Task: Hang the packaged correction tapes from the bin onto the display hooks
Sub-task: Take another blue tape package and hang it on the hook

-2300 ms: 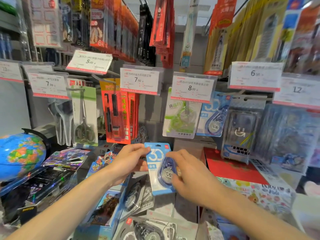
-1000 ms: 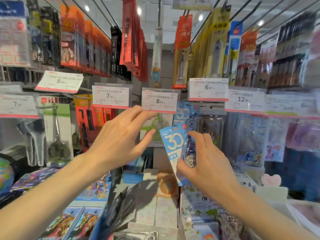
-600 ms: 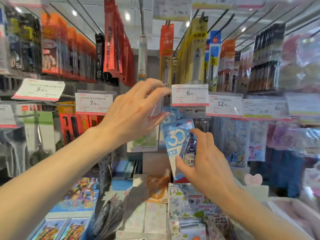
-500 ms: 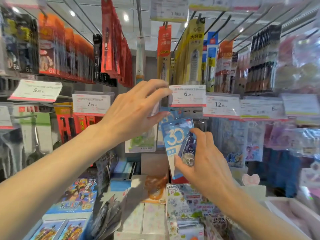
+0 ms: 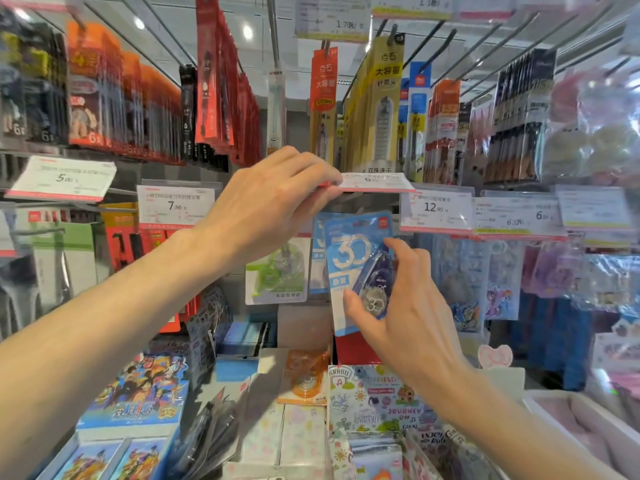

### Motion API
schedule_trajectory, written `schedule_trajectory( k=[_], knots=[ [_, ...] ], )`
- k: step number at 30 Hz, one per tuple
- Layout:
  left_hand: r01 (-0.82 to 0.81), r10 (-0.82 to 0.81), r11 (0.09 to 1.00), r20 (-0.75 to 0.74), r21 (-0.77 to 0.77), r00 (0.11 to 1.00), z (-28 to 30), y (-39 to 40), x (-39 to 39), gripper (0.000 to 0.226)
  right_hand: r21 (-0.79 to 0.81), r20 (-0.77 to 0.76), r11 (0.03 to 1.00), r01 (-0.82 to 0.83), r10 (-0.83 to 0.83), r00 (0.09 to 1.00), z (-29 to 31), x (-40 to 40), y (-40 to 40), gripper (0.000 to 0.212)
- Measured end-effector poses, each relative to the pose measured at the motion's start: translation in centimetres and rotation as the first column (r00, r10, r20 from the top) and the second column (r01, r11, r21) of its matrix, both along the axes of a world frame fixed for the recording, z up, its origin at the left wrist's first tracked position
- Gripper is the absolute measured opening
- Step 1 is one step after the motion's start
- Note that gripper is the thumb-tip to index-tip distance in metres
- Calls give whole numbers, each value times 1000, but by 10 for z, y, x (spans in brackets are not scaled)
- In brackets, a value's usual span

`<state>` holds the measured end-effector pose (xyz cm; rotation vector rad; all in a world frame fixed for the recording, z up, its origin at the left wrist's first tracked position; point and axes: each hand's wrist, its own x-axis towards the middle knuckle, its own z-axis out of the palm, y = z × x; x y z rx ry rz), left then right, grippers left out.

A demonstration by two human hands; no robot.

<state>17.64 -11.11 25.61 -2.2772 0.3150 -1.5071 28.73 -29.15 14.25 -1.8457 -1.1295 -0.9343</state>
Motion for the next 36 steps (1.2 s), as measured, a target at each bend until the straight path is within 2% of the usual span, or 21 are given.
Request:
schedule_trajectory(
  k=[7, 20, 36],
  knots=[
    [10, -11, 999, -28, -39, 1000, 3, -1, 0, 32, 59, 9, 998, -2, 1, 1000, 1, -1, 4, 74],
    [15, -18, 998, -47, -54, 999, 1, 1, 0, 32, 69, 4, 995, 66, -66, 998, 1, -3, 16, 77],
    [29, -33, 997, -58, -74, 998, -2, 3, 1, 30, -67, -57, 974, 215, -219, 974, 0, 16, 60, 76]
  ],
)
